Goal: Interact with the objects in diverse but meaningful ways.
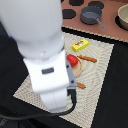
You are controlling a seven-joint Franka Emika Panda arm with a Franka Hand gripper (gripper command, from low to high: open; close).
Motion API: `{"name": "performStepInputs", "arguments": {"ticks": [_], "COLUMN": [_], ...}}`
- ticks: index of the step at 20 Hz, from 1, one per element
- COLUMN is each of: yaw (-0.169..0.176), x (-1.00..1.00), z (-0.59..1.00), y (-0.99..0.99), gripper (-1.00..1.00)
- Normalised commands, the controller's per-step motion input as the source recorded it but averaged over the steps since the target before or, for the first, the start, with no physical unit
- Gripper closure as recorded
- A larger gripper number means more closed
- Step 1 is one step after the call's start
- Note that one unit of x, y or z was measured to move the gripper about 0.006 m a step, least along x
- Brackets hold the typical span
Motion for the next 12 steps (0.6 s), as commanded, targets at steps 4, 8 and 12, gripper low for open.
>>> {"name": "performStepInputs", "arguments": {"ticks": [4,8,12], "yaw": [0.015,0.035,0.043], "x": [0.01,-0.07,-0.22], "z": [0.6,0.43,0.33], "y": [0.63,0.7,0.7], "gripper": [-1.0,-1.0,-1.0]}}
